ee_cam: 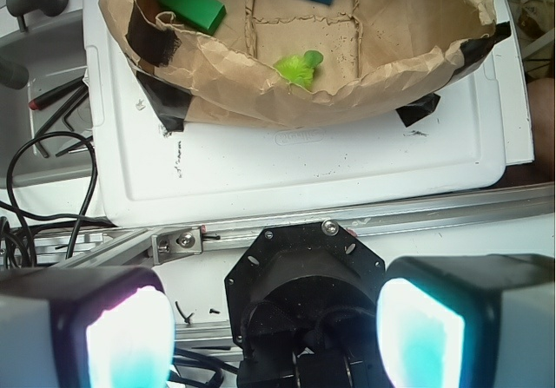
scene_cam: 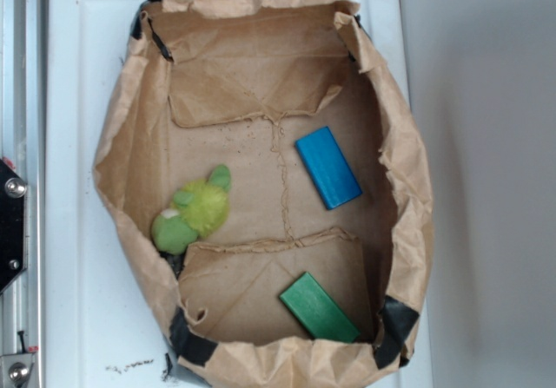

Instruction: Grab the green animal.

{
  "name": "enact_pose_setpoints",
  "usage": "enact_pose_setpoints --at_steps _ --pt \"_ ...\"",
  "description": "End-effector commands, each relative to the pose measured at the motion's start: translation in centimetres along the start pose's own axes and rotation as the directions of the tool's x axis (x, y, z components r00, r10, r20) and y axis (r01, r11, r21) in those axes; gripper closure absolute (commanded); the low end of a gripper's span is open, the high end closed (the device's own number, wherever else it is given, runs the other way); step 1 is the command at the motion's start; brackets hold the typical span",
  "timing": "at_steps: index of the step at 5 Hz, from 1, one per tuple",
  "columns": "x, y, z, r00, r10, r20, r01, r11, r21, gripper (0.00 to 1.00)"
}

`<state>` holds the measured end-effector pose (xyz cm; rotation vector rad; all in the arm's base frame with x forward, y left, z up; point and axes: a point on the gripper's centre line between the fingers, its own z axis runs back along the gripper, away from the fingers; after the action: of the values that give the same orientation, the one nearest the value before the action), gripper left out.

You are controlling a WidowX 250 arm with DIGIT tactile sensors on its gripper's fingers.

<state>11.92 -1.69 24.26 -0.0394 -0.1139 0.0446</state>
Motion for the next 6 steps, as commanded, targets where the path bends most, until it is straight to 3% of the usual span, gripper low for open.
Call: enact_pose_setpoints --at_steps 1,2,3,6 --pt "0.0 0.0 0.0 1.000 0.000 0.000 0.000 1.000 0.000 0.00" --pt "3.1 1.1 -2.2 0.997 0.047 0.060 -0.049 0.998 0.036 0.00" --pt "6.0 2.4 -5.5 0.994 0.104 0.042 -0.107 0.990 0.088 0.00" --pt "11.9 5.4 -9.2 0.969 0.241 0.058 -0.247 0.961 0.126 0.00"
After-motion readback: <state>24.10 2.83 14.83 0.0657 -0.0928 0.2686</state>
